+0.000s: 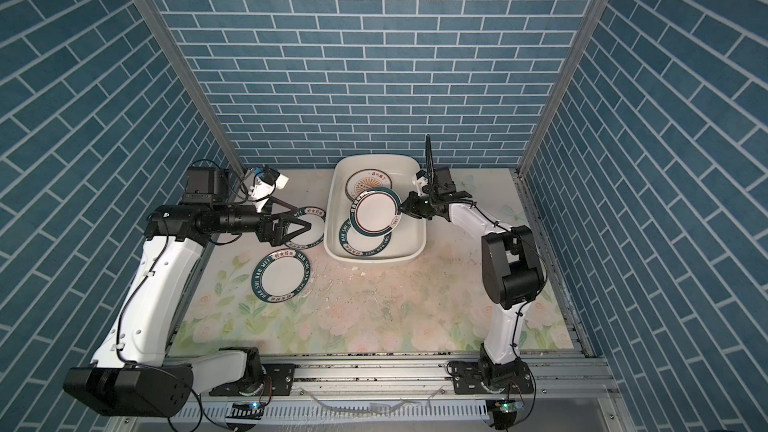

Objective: Place the plates into the plastic bin on the countertop
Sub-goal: 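Lower the red-striped plate onto the green-rimmed plate in the bin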

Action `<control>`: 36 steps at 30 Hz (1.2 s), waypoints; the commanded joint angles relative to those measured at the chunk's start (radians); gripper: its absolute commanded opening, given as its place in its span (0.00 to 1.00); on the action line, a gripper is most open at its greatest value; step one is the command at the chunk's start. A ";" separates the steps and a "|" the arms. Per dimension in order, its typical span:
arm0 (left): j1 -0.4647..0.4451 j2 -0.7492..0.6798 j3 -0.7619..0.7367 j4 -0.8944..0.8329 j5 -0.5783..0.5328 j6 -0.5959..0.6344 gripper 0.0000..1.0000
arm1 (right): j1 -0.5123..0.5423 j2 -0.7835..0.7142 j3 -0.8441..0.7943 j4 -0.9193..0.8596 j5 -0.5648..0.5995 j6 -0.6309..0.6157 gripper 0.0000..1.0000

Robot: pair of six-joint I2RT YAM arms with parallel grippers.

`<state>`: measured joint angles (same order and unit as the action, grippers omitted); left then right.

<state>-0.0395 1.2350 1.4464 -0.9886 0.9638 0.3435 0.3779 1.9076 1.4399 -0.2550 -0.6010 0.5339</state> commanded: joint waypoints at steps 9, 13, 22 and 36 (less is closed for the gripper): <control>-0.001 -0.009 -0.015 0.016 0.030 -0.010 0.98 | 0.032 0.094 0.121 -0.131 0.016 -0.066 0.00; 0.000 -0.012 -0.013 0.019 0.034 -0.013 0.98 | 0.031 0.106 0.126 -0.150 0.016 -0.067 0.00; 0.000 -0.022 -0.023 0.031 0.045 -0.023 0.98 | 0.032 0.136 0.146 -0.175 -0.006 -0.056 0.00; 0.000 -0.032 -0.024 0.035 0.045 -0.023 0.98 | 0.032 0.172 0.167 -0.210 -0.002 -0.049 0.00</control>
<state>-0.0395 1.2209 1.4296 -0.9588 0.9920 0.3237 0.4080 2.0701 1.5753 -0.4484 -0.5854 0.4973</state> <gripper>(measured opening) 0.978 0.069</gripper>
